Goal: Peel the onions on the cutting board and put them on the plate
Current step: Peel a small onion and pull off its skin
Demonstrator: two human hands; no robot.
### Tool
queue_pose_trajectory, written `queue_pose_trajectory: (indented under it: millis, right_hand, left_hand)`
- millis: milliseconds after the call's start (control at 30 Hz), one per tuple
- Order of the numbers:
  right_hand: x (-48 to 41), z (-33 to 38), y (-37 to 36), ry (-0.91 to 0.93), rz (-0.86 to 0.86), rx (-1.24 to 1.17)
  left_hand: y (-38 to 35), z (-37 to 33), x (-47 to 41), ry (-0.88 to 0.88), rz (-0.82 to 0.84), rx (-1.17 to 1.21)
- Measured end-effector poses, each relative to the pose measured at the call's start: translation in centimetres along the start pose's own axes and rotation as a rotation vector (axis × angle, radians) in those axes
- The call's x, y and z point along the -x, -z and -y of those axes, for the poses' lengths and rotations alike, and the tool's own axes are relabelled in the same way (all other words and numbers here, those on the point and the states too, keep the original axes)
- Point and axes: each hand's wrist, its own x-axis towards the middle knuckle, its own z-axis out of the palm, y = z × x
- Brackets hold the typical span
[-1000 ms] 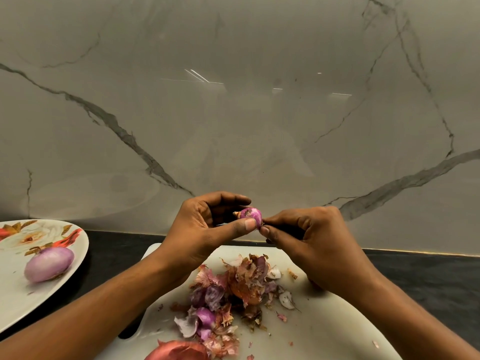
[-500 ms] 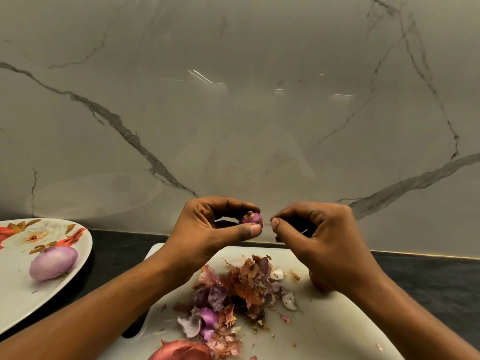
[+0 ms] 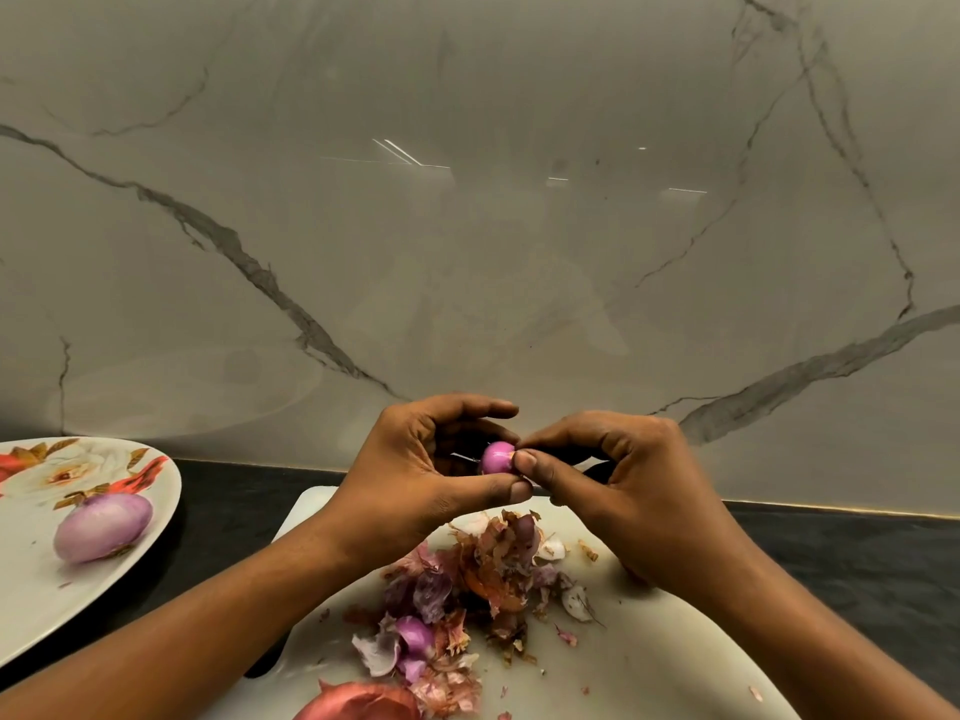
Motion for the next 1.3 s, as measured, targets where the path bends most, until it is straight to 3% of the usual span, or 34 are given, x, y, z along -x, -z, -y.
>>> queue_pose_trajectory:
  millis: [367, 533, 667, 867, 967, 1167, 1300]
  right_hand:
    - [-0.2, 0.3, 0.0, -0.040, -0.058, -0.015]
    - [0.0, 0.5, -0.6, -0.097, 0.129, -0.010]
    - [-0.1, 0.5, -0.5, -0.074, 0.139, -0.037]
    - [-0.4, 1.3, -0.2, -0.190, 0.181, -0.547]
    - [-0.6, 1.4, 0.4, -0.265, 0.169, -0.687]
    - [-0.8, 0.8, 1.2, -0.291, -0.005, -0.499]
    - [-0.4, 0.9, 1.0, -0.214, 0.037, -0.398]
  left_hand:
    - [0.1, -0.3, 0.1, -0.091, -0.007, -0.063]
    - [0.0, -0.4, 0.2, -0.200, -0.015, -0.165]
    - [0.1, -0.5, 0.1, -0.222, -0.034, -0.190]
    - [0.1, -0.8, 0.1, -0.112, -0.019, 0.074]
    - [0.2, -0.7, 0.0, -0.033, -0.011, 0.198]
    - [0.6, -0.3, -0.3, -0.004, -0.003, 0.108]
    - [1.0, -0.6, -0.6, -0.019, -0.021, -0.013]
